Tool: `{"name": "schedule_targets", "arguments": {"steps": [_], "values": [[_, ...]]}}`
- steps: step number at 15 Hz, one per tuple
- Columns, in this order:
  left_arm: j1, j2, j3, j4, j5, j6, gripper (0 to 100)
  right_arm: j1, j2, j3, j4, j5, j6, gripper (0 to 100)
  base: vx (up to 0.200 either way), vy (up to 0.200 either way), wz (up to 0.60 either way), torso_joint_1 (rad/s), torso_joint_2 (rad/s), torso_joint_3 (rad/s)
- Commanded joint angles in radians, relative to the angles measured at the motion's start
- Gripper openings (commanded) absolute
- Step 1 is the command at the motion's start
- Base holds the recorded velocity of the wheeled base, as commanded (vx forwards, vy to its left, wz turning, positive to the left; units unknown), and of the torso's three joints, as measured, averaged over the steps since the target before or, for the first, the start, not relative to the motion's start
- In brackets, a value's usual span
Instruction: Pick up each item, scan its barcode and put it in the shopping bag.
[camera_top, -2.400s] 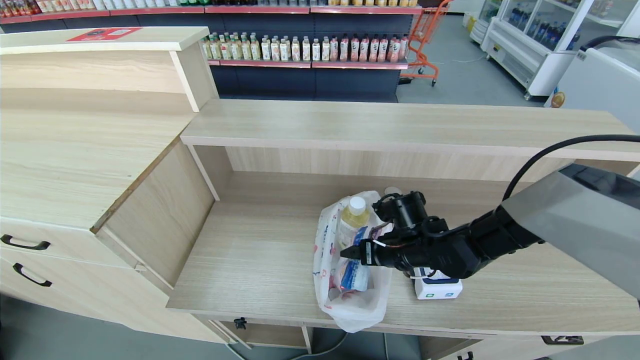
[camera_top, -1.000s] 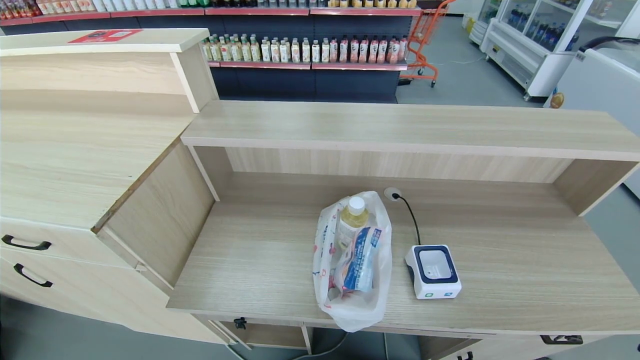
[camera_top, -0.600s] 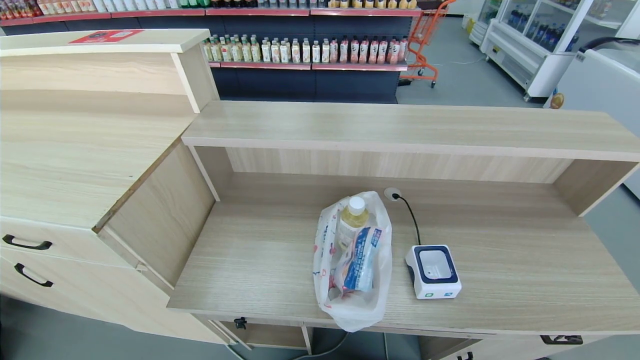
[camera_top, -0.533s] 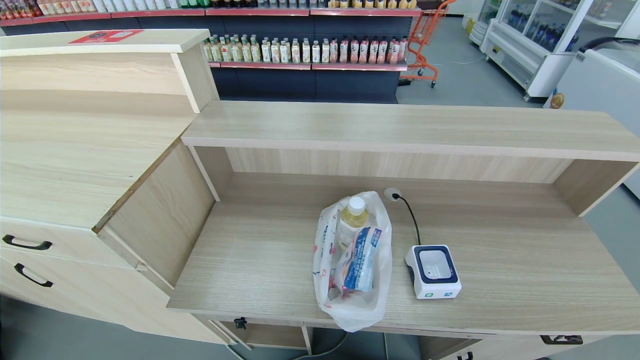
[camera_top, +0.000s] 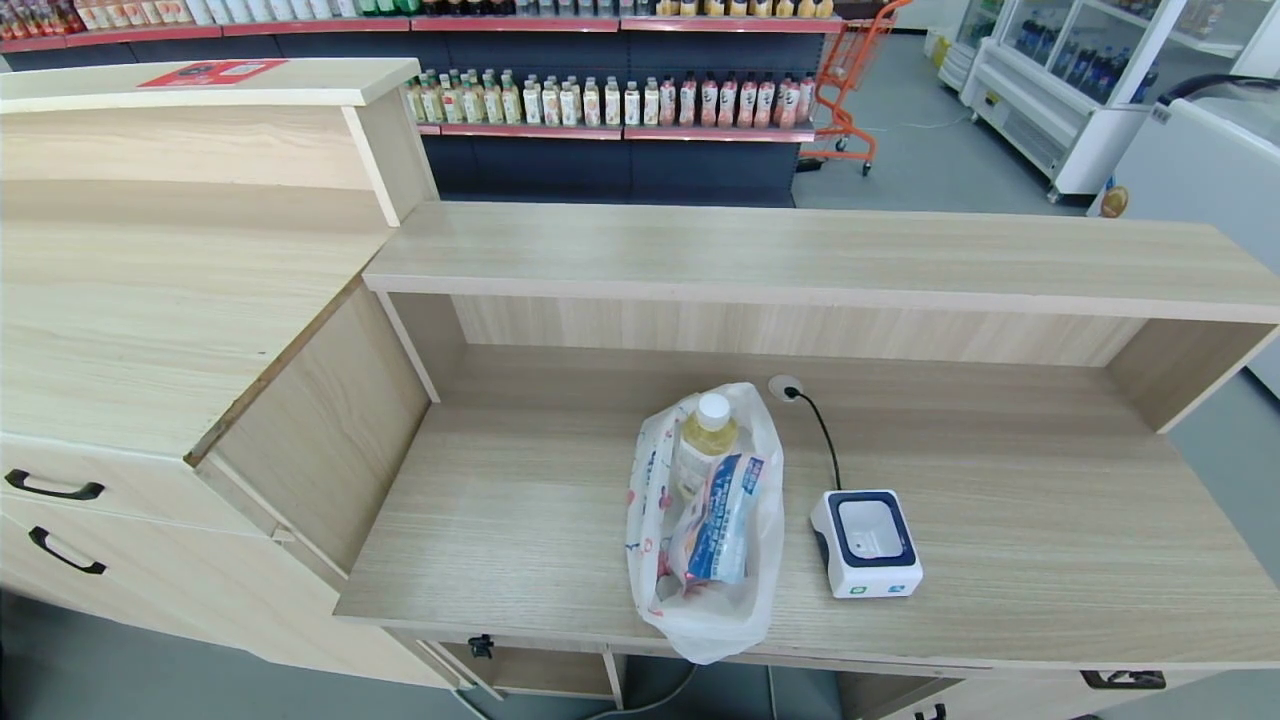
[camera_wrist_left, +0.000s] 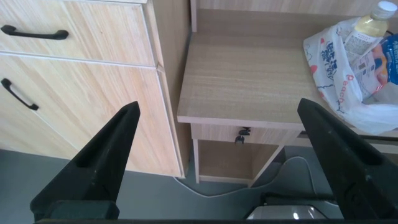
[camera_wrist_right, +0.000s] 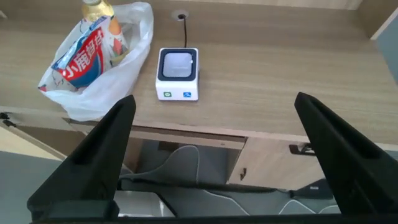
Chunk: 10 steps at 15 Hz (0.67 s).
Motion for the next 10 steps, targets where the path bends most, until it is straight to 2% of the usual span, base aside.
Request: {"name": "schedule_targets", "arguments": {"steps": [1, 2, 3, 10], "values": [[0.0, -0.002, 0.0, 0.0, 0.0, 0.0, 100, -0.001, 0.004, 0.0, 0.002, 0.0, -0.003, 100, 0.0, 0.0, 0.0, 0.0, 0.0, 0.0], [0.0, -0.002, 0.0, 0.0, 0.0, 0.0, 100, -0.001, 0.004, 0.0, 0.002, 0.0, -0.003, 100, 0.0, 0.0, 0.0, 0.0, 0.0, 0.0], [0.0, -0.004, 0.0, 0.0, 0.0, -0.008, 100, -0.001, 0.004, 0.0, 0.002, 0.0, -0.013, 100, 0.0, -0.2, 0.0, 0.002, 0.0, 0.002], [0.0, -0.004, 0.0, 0.0, 0.0, -0.002, 100, -0.001, 0.004, 0.0, 0.003, -0.001, -0.007, 100, 0.0, -0.2, 0.0, 0.005, 0.0, 0.002]]}}
